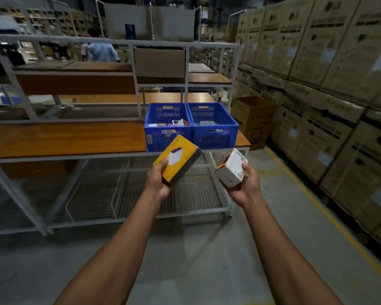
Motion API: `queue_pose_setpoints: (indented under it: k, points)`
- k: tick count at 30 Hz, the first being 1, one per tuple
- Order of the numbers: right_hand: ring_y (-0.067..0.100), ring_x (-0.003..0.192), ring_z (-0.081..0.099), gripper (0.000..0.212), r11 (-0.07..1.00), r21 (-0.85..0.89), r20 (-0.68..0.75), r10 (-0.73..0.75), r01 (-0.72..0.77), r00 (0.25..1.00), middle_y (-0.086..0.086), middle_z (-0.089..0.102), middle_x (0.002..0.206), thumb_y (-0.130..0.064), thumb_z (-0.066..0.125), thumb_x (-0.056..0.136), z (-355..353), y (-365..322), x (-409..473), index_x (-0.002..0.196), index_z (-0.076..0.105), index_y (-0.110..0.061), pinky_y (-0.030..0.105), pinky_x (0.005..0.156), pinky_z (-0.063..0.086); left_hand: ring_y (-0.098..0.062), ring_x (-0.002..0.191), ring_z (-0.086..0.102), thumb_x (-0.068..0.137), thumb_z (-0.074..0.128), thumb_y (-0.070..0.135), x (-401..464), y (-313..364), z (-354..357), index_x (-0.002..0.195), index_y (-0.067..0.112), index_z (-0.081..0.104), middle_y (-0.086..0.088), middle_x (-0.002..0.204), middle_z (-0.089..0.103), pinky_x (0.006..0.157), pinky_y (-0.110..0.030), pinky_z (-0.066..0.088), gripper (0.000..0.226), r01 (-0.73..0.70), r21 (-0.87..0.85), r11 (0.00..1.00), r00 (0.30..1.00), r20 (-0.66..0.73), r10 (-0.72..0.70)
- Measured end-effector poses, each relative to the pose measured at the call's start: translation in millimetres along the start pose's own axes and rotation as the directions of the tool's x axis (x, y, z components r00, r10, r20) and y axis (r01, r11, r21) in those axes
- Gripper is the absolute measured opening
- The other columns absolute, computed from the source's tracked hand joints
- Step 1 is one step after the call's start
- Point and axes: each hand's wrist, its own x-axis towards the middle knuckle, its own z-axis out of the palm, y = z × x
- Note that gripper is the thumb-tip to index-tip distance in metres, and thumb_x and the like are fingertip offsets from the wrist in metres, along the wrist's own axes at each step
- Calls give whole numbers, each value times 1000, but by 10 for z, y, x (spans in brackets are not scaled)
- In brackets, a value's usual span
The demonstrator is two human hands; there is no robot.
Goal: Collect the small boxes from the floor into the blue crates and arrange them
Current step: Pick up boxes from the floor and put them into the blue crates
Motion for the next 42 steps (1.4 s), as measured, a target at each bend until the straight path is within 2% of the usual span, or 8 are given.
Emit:
queue_pose_setpoints:
  k: [12, 16, 22, 25, 28, 34, 38, 42]
  points:
    - [31, 117, 66, 45, 999, -31, 14, 41, -40, 999, 16, 67, 136, -30, 52, 103, 967, -84, 2023, 145, 56, -12, 46, 103, 50, -40, 112, 71, 97, 70, 33, 2177, 650, 187, 120, 19, 63, -21, 117, 75, 103, -61, 54, 28, 44, 94, 995, 994, -101, -35]
    - [26, 90, 71, 37, 991, -129, -4, 39, -39, 999, 12, 77, 109, -27, 53, 104, 1320, -93, 2844, 137, 60, -13, 43, 81, 55, -38, 107, 74, 93, 74, 35, 2841, 803, 186, 127, 18, 64, -18, 115, 77, 97, -59, 58, 40, -24, 61, 998, 975, -218, 37]
    - [28, 93, 71, 41, 946, -310, 80, 129, -99, 988, 18, 72, 122, -13, 56, 99, 1947, -4, 4239, 140, 54, -9, 38, 64, 63, -31, 89, 76, 95, 71, 36, 3861, 1223, 247, 125, 15, 68, -15, 112, 78, 61, -38, 62, 37, -91, 47, 995, 927, -362, 102]
    - [28, 92, 69, 44, 869, -487, 96, 153, -88, 984, 21, 67, 126, -12, 60, 97, 2278, 106, 4902, 139, 48, -8, 32, 51, 58, -33, 96, 75, 92, 73, 37, 4318, 1442, 254, 124, 14, 67, -16, 114, 77, 77, -44, 64, 40, -120, 35, 992, 884, -451, 123]
    - [28, 99, 69, 52, 781, -624, 114, 128, -29, 985, 14, 64, 127, -20, 69, 93, 2542, 212, 5449, 138, 43, -16, 33, 60, 56, -35, 99, 75, 93, 72, 36, 4659, 1613, 276, 118, 13, 66, -17, 109, 77, 92, -50, 61, 34, -132, 27, 991, 850, -511, 127]
    - [29, 97, 71, 67, 740, -671, 75, 127, -44, 989, 12, 69, 119, -38, 72, 76, 2775, 513, 6417, 135, 46, -19, 53, 82, 64, -35, 85, 76, 95, 70, 35, 5131, 1723, 244, 119, 10, 66, -18, 105, 77, 58, -40, 62, 34, -146, -11, 989, 823, -557, 115]
    - [20, 77, 61, 16, 763, -638, 77, 203, -108, 976, 14, 71, 101, -14, 58, 100, 2831, 568, 6512, 115, 59, -7, 32, 58, 49, -38, 92, 76, 93, 72, 34, 5390, 1742, 168, 123, 9, 67, -19, 107, 78, 69, -47, 64, 40, -149, 8, 989, 805, -580, 126]
    - [22, 92, 71, 29, 789, -596, 60, 230, -151, 971, 11, 68, 113, -6, 57, 101, 2732, 540, 6596, 130, 56, -7, 28, 73, 59, -38, 93, 76, 92, 72, 36, 5623, 1751, 205, 118, 10, 68, -19, 107, 78, 73, -47, 64, 37, -93, 25, 995, 824, -559, 91]
